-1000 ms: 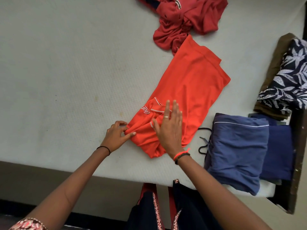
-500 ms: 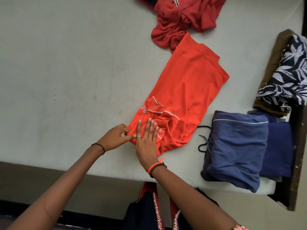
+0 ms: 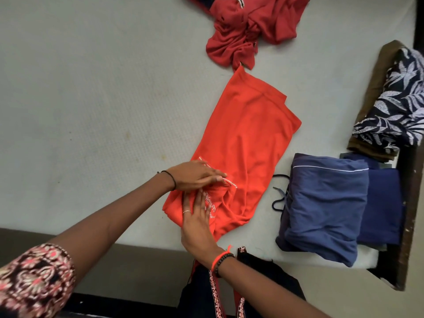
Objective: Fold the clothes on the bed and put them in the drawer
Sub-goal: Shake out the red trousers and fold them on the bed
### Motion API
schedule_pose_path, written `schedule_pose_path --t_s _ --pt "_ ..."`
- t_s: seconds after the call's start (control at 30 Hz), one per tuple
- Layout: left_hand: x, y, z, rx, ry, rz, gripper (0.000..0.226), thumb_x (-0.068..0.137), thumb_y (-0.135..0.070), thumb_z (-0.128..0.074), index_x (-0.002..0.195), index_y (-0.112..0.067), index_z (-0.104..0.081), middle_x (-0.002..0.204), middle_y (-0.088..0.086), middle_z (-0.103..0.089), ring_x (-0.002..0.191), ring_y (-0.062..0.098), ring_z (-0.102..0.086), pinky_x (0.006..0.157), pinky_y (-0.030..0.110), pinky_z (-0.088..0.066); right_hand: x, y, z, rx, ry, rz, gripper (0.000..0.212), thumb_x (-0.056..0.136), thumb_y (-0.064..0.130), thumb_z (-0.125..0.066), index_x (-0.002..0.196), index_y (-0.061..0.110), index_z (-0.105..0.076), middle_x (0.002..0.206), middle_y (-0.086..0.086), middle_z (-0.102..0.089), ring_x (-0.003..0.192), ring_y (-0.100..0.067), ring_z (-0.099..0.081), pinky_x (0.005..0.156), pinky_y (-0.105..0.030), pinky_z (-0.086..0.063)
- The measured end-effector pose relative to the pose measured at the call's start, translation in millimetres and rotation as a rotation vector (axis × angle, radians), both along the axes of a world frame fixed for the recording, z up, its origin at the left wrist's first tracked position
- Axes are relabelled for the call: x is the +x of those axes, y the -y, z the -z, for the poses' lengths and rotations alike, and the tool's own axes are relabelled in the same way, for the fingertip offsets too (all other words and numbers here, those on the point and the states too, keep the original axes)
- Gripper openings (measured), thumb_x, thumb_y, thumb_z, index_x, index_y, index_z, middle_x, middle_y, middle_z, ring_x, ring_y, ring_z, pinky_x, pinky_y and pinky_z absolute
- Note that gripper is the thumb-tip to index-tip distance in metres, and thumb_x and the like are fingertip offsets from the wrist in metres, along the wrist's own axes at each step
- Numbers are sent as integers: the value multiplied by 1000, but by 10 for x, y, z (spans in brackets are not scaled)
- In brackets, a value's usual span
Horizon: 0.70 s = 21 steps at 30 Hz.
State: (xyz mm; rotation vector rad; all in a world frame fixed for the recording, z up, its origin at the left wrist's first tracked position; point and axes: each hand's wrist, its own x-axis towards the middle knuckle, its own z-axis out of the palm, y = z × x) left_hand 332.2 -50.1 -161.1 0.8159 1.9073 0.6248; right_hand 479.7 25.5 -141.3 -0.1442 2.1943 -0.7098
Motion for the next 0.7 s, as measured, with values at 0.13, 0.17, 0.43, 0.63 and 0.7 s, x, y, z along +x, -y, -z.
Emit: schedule_pose_path --t_s 0.13,0.17,0.43,0.63,0.7 --pt "-67 127 106 -139 364 -248 62 89 -71 -10 109 -50 -65 125 -16 -62 115 5 -57 108 33 -37 -175 -82 -201 -195 165 141 86 87 -1 -42 148 12 18 154 -24 20 144 -32 20 119 -41 4" --pt "-96 127 117 -156 389 -258 68 86 -75 -7 106 -51 -66 123 -15 -63 113 9 -57 107 35 -37 -283 -154 -250 -229 215 135 83 89 1 -43 149 10 13 155 -24 14 145 -32 13 119 -37 1" --pt "-156 203 242 -106 571 -825 113 60 -98 -23 148 -27 -29 154 -6 -27 141 9 -26 119 40 -19 -1468 -1047 -349 -521 756 234 30 80 -11 -47 86 17 -56 79 6 -63 67 0 -61 67 -21 -53" --pt "-140 226 282 -5 629 -865 97 66 -93 -19 147 -40 -23 153 -9 -28 139 11 -31 117 40 -23 -2030 -1308 140 -451 1009 383 48 75 -12 -50 123 -12 -52 110 -21 -63 92 -28 -66 86 -40 -56" --pt "-136 261 289 -36 591 -842 99 64 -94 -21 144 -37 -32 146 -12 -39 132 8 -39 114 35 -26 -2143 -1308 266 -371 999 349 55 67 -5 -57 121 -10 -53 108 -21 -62 93 -30 -63 89 -43 -54"
